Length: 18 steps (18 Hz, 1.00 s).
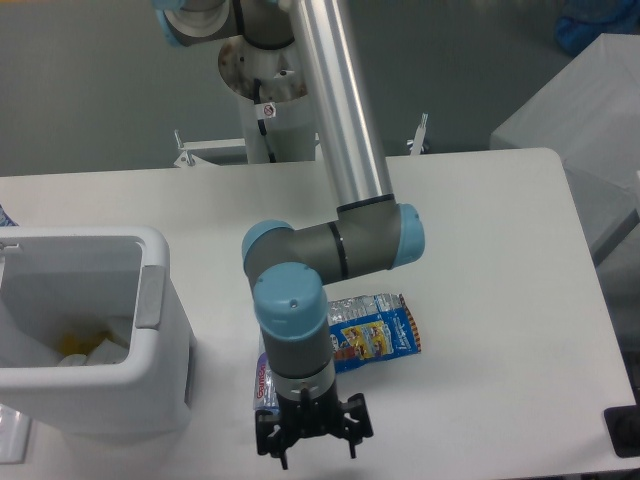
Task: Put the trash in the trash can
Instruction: 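Move the gripper over the clear plastic bottle and lower it, then close the gripper on the clear plastic bottle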
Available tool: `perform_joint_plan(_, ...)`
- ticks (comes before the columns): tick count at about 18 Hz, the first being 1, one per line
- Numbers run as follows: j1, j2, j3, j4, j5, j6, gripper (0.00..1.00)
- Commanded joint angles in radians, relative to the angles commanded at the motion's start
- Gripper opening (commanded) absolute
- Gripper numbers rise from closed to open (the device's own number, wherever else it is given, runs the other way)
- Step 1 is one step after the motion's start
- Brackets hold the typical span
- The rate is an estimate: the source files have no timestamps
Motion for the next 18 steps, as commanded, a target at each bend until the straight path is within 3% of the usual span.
perform_joint_plan(8, -0.028, 0.002, -0.066, -0.005, 0.005, 0.029, 1.0)
perform_joint_plan(18, -0.034, -0.015, -0.084, -0.009, 0.005, 0.029, 1.0)
